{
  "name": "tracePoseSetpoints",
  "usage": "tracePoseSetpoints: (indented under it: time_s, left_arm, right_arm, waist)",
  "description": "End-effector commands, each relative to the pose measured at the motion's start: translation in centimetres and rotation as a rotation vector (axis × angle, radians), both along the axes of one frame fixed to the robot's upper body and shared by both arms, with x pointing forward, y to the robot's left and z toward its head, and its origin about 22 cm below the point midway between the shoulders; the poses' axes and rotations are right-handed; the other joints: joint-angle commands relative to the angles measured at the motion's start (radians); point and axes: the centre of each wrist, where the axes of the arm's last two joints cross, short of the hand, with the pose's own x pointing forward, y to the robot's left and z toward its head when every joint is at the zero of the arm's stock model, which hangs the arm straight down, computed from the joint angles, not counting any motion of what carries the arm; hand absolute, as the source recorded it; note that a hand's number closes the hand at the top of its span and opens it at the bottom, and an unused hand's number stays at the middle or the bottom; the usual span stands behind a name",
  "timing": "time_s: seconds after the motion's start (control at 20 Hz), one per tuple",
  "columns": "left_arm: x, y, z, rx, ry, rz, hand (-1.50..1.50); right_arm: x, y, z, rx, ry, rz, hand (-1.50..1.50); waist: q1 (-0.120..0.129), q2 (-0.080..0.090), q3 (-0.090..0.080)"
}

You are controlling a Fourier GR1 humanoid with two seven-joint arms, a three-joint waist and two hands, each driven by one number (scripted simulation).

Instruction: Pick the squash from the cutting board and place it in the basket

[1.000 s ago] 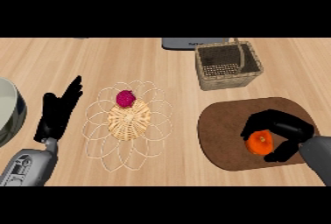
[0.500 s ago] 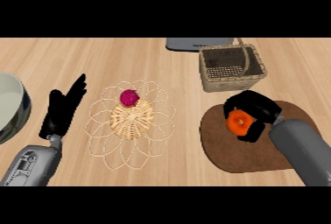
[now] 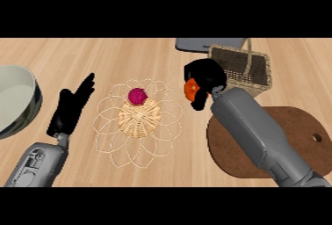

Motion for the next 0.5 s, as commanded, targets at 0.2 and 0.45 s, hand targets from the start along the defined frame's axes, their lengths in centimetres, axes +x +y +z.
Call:
tracePoseSetpoints:
  time_s: [0.2, 0.45]
  left_arm:
    - [0.9, -2.1, 0.7, -0.018, -0.011, -0.03, 0.0]
    - [0.4, -1.1, -0.1, -0.006, 0.011, -0.022, 0.0]
  right_arm:
    - [-1.0, 9.9, 8.9, 0.278, -0.066, -0.283, 1.5]
    - [-2.4, 12.5, 17.4, 0.587, -0.19, -0.322, 1.5]
  waist:
    - [0.029, 0.013, 0.009]
    - [0.019, 0.01, 0.009]
